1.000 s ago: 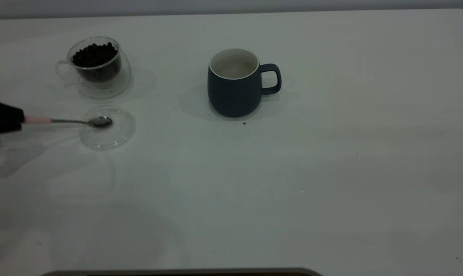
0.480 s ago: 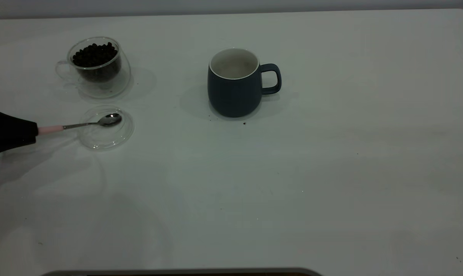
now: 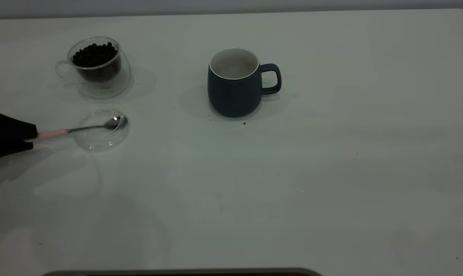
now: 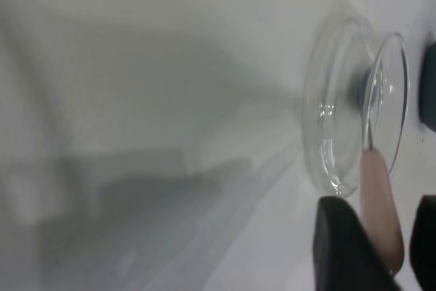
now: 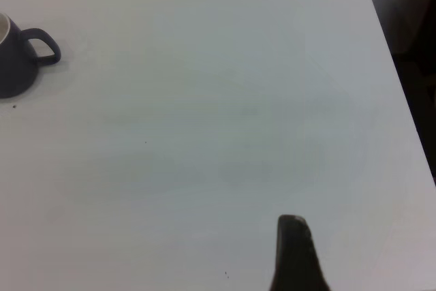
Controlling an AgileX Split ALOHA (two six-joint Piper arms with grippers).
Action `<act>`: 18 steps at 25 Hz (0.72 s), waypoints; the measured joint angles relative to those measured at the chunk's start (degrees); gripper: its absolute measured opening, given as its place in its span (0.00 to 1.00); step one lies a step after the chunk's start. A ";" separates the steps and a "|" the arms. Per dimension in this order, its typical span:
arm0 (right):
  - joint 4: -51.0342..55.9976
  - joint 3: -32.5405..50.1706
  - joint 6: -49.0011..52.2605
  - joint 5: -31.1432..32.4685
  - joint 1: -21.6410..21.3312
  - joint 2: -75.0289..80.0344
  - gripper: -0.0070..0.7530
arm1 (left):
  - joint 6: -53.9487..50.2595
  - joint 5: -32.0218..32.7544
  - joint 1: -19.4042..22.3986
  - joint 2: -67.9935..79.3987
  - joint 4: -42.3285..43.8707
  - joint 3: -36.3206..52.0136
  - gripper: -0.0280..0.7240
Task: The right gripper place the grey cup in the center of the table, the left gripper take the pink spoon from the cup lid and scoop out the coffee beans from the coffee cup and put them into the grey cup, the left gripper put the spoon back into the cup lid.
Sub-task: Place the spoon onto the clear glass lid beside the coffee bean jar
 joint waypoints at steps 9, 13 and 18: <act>0.00 0.00 0.00 0.00 0.00 0.00 0.72 | -0.95 -0.20 0.00 0.00 -4.72 0.00 0.65; 0.00 0.00 0.00 0.00 0.00 0.00 0.72 | 1.38 0.80 0.00 -0.06 -7.87 0.00 0.65; 0.00 0.00 0.00 0.00 0.00 0.00 0.72 | 4.95 1.34 1.55 -5.47 -8.33 0.00 0.65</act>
